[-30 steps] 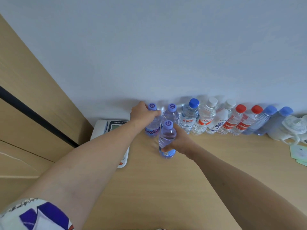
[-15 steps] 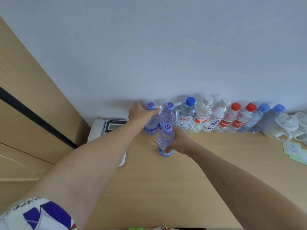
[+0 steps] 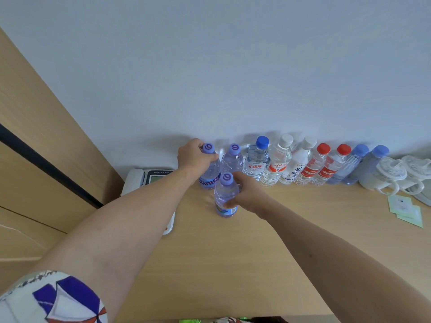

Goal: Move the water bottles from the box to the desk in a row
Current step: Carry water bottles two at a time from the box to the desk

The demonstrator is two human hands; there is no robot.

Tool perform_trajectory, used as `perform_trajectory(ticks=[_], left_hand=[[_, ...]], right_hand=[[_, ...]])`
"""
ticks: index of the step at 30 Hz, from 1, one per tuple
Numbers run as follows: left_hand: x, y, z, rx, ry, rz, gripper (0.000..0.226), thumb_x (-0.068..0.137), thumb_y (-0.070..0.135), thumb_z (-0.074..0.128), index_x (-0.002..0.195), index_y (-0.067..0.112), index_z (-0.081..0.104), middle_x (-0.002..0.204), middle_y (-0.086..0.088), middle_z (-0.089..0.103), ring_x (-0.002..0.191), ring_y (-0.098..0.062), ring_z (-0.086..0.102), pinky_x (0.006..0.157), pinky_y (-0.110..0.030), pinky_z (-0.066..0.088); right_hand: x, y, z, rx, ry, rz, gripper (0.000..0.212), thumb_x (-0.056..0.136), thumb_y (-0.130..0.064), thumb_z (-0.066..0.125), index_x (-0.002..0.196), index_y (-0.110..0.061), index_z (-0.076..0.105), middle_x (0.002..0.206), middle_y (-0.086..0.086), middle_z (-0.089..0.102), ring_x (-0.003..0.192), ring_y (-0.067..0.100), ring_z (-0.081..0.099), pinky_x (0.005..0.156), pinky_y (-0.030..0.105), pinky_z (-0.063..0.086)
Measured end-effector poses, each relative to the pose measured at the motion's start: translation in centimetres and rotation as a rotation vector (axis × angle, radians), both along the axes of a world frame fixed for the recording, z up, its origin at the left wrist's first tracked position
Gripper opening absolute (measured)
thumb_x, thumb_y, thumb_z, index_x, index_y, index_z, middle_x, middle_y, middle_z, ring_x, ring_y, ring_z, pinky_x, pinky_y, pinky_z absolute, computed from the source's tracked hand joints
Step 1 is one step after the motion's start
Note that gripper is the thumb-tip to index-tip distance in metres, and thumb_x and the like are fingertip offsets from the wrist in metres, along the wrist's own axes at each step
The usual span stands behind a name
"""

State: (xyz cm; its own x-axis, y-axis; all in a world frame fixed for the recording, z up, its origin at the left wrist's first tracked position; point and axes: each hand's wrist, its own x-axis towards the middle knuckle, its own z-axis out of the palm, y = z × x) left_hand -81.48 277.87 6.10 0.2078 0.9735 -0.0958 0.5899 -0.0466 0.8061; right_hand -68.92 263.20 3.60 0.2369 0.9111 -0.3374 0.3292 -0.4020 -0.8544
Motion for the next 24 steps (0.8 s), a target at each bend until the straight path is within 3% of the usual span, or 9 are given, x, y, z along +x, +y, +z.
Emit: perform_trajectory(ticks=[3,7,11,15,18,21,24], left_hand=[[-0.1,0.0,0.1,0.014,0.022,0.003,0.038,0.069,0.033,0.088,0.092,0.015,0.064,0.091,0.002,0.069,0.089,-0.023,0.067,0.079,-0.037,0.057],[0.0,0.2,0.3,0.008,0.039,-0.026,0.039,0.068,0.034,0.089,0.089,0.017,0.061,0.090,0.002,0.067,0.088,-0.024,0.066,0.079,-0.038,0.056],[0.1,0.1,0.4,0.013,0.034,-0.020,0.038,0.069,0.033,0.089,0.086,0.017,0.059,0.090,0.001,0.068,0.087,-0.024,0.066,0.075,-0.035,0.054],[0.0,0.1,0.3,0.005,0.025,-0.007,0.042,0.068,0.033,0.091,0.091,0.015,0.061,0.090,0.002,0.067,0.087,-0.023,0.066,0.075,-0.034,0.053],[-0.4,0.2,0.3,-0.019,0.018,-0.036,0.045,0.068,0.032,0.092,0.095,0.015,0.061,0.084,0.007,0.061,0.086,-0.021,0.063,0.076,-0.032,0.052],[-1.0,0.3,0.5,-0.053,-0.024,-0.066,0.043,0.070,0.031,0.091,0.099,0.016,0.064,0.087,0.008,0.062,0.088,-0.016,0.062,0.076,-0.027,0.048],[-1.5,0.3,0.6,-0.057,-0.046,-0.091,0.039,0.076,0.032,0.087,0.105,0.014,0.069,0.097,0.003,0.066,0.091,-0.013,0.061,0.077,-0.021,0.043]], right_hand=[[0.3,0.3,0.6,-0.040,-0.080,0.073,0.073,0.063,-0.013,0.091,0.127,-0.027,0.059,0.113,-0.009,0.069,0.103,0.012,0.066,0.080,0.027,0.054],[0.0,0.3,0.7,-0.080,-0.130,0.070,0.067,0.061,-0.028,0.095,0.121,-0.025,0.064,0.113,-0.005,0.071,0.105,0.016,0.066,0.090,0.037,0.057],[-0.6,0.8,1.0,-0.025,-0.136,0.033,0.055,0.065,-0.019,0.092,0.116,-0.023,0.070,0.107,-0.001,0.073,0.102,0.019,0.068,0.086,0.040,0.060],[-1.3,1.3,1.3,-0.006,-0.111,0.065,0.059,0.072,-0.006,0.083,0.126,-0.022,0.064,0.112,-0.001,0.071,0.106,0.019,0.066,0.088,0.041,0.059],[-1.6,1.6,1.2,-0.003,-0.107,0.054,0.058,0.070,-0.013,0.087,0.121,-0.023,0.061,0.105,-0.009,0.067,0.098,0.013,0.065,0.077,0.027,0.057],[-2.0,2.1,1.6,0.016,-0.167,0.002,0.044,0.064,-0.027,0.094,0.099,-0.023,0.067,0.086,-0.012,0.065,0.078,0.002,0.059,0.061,0.014,0.044],[-2.1,2.8,1.9,0.003,-0.182,-0.005,0.042,0.065,-0.018,0.091,0.102,-0.016,0.071,0.094,0.002,0.067,0.085,0.015,0.060,0.073,0.032,0.053]])
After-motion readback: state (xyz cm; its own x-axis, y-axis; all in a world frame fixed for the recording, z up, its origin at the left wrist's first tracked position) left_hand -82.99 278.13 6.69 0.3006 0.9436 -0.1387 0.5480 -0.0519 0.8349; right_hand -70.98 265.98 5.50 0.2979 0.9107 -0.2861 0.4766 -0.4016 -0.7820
